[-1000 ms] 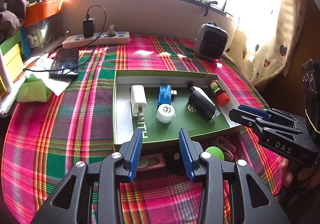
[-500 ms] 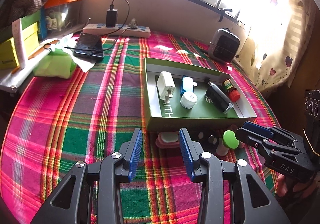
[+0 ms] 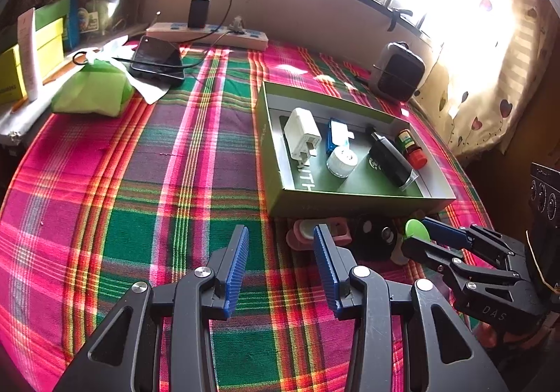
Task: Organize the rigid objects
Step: 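Withdraw both tools and move the right tool to the green-topped round object, then close the right tool on the green-topped round object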
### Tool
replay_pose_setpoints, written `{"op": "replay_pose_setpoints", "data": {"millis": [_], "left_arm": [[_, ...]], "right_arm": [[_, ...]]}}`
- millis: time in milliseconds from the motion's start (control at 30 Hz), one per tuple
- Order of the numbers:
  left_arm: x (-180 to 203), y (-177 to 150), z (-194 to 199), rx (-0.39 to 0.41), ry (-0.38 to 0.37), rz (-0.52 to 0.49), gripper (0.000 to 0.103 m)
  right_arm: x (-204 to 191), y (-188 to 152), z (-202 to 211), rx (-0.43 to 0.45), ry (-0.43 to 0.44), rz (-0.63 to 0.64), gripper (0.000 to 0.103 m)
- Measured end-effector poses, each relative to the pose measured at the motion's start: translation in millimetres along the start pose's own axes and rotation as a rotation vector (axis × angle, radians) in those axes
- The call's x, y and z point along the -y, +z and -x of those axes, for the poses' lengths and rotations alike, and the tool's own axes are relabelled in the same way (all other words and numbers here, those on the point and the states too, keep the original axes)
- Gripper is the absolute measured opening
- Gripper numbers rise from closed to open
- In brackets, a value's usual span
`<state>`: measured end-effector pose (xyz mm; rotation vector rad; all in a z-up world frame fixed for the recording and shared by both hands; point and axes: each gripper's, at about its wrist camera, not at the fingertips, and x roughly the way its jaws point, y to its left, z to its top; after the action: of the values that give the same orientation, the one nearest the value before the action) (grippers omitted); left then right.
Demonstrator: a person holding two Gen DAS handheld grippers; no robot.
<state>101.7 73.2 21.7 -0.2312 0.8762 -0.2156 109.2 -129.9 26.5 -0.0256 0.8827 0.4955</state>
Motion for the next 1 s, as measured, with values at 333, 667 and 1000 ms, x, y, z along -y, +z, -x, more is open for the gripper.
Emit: {"op": "replay_pose_setpoints", "data": {"millis": [333,667,1000], "left_arm": [[9,5,-10,-0.022,-0.027,-0.037,0.038],[22,0,-12,-0.033,-0.069,-0.075,0.038],[38,-13,-9,-0.053,-0.104,-0.122,0.038]], "right_arm": [[0,-3,-4,-0.001,-0.010,0.003,0.043],[4,-5,2,0.022,-0.039,-0.029,0.035],[10,-17,14,0.032,-0.057,-0.070,0.035]]}}
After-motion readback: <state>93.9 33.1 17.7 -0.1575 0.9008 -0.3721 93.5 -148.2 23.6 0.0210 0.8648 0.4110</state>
